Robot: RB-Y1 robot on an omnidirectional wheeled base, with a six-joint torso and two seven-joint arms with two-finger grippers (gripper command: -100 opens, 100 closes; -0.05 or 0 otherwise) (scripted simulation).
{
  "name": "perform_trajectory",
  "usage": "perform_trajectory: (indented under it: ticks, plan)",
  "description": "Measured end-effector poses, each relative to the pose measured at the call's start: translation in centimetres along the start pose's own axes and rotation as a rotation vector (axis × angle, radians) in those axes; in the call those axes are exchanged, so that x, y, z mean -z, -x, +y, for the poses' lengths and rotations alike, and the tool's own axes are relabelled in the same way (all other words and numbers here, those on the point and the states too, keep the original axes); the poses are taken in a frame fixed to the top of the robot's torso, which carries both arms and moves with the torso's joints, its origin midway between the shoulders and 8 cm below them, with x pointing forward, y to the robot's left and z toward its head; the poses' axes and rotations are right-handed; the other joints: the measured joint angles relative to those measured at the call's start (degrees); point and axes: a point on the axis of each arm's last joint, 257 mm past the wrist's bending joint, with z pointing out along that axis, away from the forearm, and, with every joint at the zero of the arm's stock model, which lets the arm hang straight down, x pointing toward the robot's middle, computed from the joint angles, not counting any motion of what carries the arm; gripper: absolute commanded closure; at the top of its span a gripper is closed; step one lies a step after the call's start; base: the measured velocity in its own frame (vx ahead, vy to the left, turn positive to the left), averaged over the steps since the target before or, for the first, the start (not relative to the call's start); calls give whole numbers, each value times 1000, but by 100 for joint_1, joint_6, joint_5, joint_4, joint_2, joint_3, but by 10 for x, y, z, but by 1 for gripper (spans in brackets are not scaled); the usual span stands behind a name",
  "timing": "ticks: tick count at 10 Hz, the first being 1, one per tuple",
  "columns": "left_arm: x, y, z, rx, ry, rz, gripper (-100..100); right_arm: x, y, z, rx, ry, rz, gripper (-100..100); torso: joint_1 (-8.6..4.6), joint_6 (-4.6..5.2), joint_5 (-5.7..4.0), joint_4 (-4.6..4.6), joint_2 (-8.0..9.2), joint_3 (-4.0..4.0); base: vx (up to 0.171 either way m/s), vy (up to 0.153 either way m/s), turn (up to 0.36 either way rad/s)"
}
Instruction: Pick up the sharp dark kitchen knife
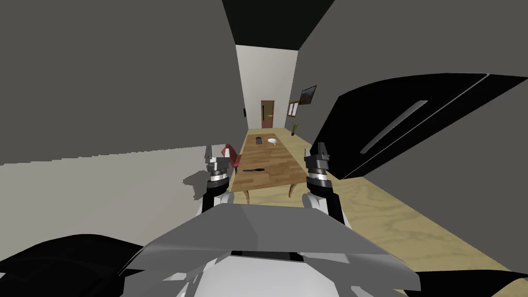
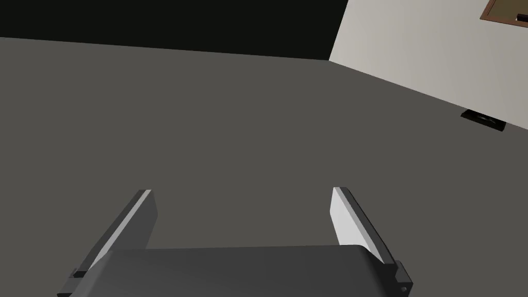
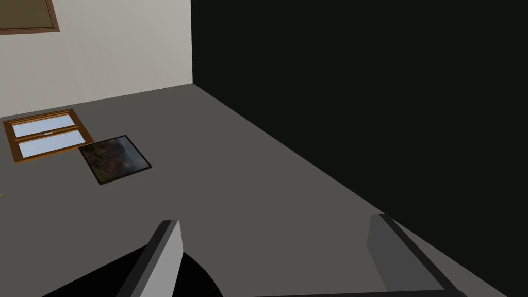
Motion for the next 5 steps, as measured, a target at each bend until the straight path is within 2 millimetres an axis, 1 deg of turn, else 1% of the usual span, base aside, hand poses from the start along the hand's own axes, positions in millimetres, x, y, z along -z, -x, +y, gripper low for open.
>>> perform_trajectory:
  ticks: [2, 5]
  plan:
    - [0, -7, 9, 2, 30, 42, -100, 0, 0, 0, 0, 0, 0, 0, -1, 1, 0, 1, 4, 2, -15, -5, -54]
    - [1, -15, 38, 19, 116, 106, -100, 0, 0, 0, 0, 0, 0, 0, -2, 1, 0, 2, 8, 4, -25, -9, -97]
